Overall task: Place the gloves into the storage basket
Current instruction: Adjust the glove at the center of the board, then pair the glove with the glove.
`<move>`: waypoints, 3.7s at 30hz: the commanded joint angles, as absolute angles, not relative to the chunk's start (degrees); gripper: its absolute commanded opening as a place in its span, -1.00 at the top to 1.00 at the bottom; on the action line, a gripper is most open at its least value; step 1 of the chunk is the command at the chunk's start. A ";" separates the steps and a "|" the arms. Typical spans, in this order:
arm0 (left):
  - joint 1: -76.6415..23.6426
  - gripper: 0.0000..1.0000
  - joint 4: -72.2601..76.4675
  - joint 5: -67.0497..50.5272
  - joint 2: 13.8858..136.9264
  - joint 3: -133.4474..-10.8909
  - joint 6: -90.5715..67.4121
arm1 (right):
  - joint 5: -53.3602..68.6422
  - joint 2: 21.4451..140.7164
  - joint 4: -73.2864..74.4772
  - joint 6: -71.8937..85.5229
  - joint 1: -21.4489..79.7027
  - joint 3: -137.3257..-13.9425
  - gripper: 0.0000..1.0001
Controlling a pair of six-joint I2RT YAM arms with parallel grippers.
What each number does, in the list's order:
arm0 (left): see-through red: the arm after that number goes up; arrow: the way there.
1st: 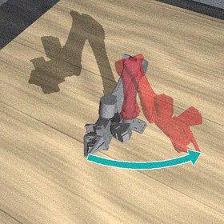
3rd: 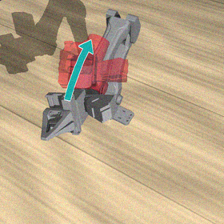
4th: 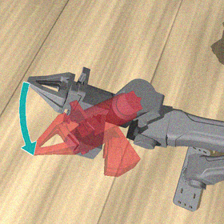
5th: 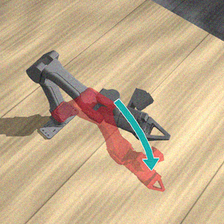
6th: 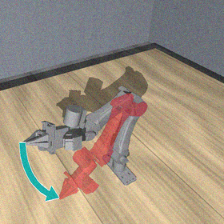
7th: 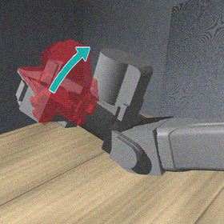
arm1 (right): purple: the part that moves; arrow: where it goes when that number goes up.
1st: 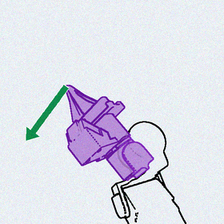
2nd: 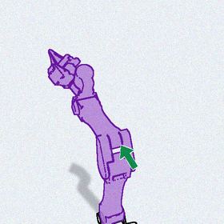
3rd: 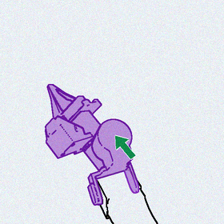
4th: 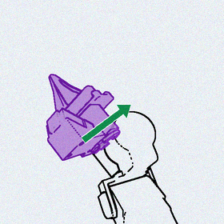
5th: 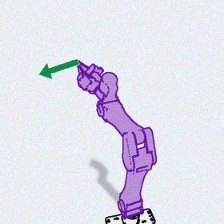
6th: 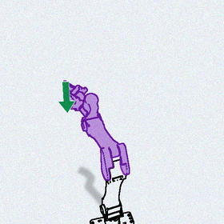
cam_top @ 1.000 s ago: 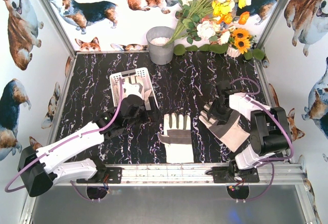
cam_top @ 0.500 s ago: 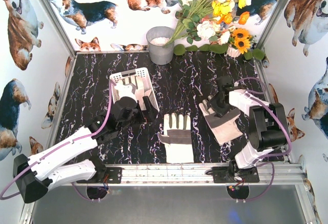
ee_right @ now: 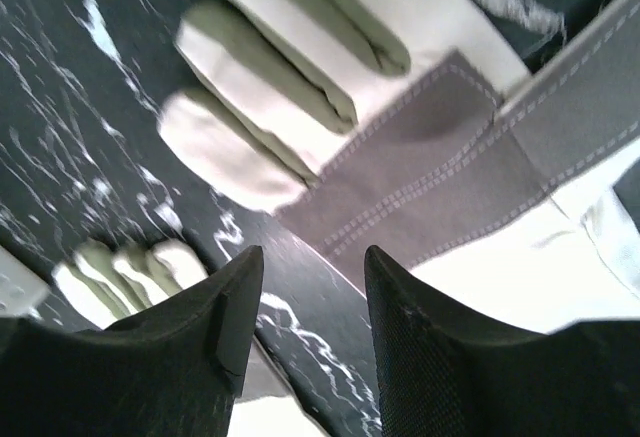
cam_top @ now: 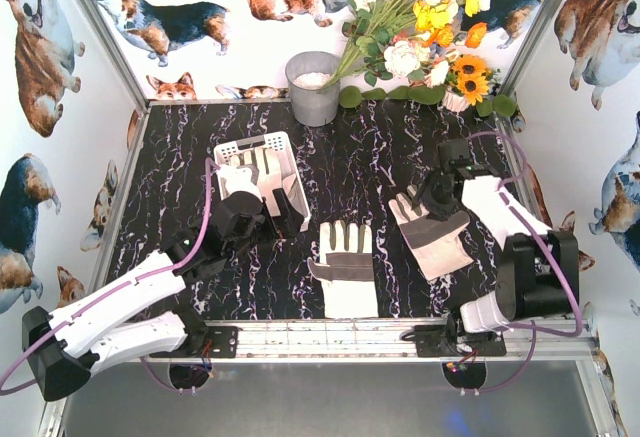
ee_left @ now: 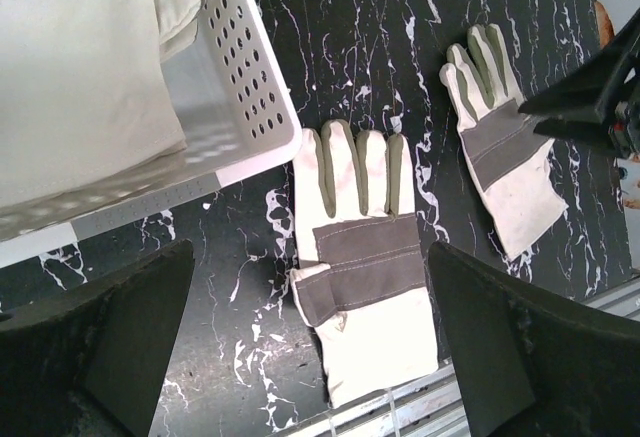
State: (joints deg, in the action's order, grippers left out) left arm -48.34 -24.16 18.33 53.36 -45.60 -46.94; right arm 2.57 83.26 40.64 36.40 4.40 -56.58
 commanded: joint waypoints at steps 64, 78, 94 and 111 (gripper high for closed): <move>-50.71 -0.31 -1.48 1.91 60.52 -25.07 -57.94 | 5.49 91.58 43.08 26.78 16.04 -49.13 -0.08; -51.32 0.19 9.02 1.24 70.26 -24.15 -59.42 | 9.21 80.95 45.20 26.81 18.04 -52.29 -0.18; -51.55 1.00 9.82 1.06 60.64 -25.87 -63.79 | -1.12 59.11 40.63 37.26 42.28 -48.01 -0.27; -53.21 1.00 16.06 2.41 58.55 -30.71 -68.14 | -19.17 61.15 35.63 40.73 63.97 -54.25 -0.27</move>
State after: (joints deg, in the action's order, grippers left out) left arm -52.40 11.44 1.61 58.41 -28.18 -66.50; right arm -11.77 60.62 38.92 40.12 61.80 -50.81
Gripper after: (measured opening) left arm 0.013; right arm 0.634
